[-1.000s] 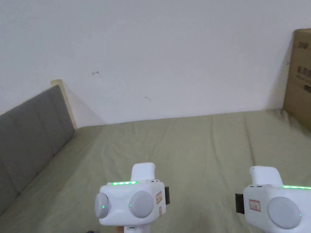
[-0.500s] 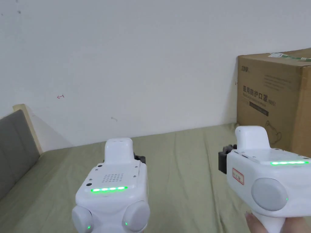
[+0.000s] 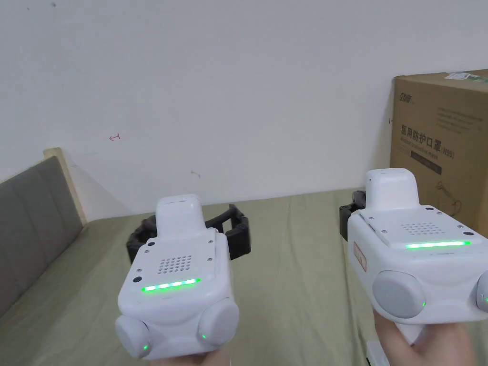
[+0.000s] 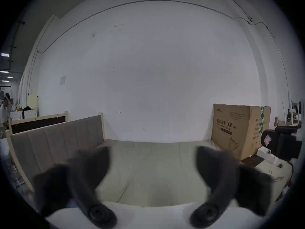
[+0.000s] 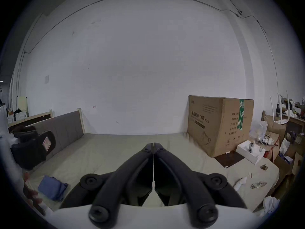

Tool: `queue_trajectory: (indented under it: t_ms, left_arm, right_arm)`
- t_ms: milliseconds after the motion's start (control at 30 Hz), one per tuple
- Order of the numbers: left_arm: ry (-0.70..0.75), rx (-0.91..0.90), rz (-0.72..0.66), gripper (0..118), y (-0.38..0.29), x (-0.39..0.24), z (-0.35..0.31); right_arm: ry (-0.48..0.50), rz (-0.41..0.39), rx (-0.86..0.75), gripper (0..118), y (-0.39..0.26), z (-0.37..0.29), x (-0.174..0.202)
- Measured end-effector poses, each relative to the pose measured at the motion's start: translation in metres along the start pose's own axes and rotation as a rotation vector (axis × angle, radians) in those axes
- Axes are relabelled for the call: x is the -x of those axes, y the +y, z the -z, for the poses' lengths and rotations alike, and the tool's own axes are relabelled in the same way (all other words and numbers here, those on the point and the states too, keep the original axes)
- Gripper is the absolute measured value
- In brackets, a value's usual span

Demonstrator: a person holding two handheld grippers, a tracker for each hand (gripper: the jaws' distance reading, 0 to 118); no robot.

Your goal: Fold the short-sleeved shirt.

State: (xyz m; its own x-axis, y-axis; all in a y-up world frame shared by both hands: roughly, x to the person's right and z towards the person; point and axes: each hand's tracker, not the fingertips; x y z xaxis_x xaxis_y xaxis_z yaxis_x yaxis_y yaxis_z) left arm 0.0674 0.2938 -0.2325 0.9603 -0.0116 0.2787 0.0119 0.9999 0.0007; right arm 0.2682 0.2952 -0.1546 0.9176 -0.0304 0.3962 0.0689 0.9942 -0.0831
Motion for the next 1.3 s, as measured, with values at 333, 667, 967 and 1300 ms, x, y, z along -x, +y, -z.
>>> queue_trajectory:
  t_ms: [333,667,967,1300]
  left_arm:
    - [-0.082,-0.026,0.051,114,0.0,-0.003,-0.006]
    - [-0.08,-0.017,0.058,113,-0.005,0.002,-0.006]
    - [-0.057,-0.03,0.025,113,0.002,0.009,-0.005]
    - [-0.1,-0.025,-0.038,113,0.011,0.017,-0.002]
  right_arm:
    - [-0.019,0.005,0.014,0,-0.002,0.006,0.003]
    - [-0.044,0.011,-0.048,99,0.003,0.0,0.005]
    - [-0.068,-0.026,-0.061,113,0.004,0.0,0.006]
    - [-0.059,-0.046,-0.057,113,0.003,0.004,0.01]
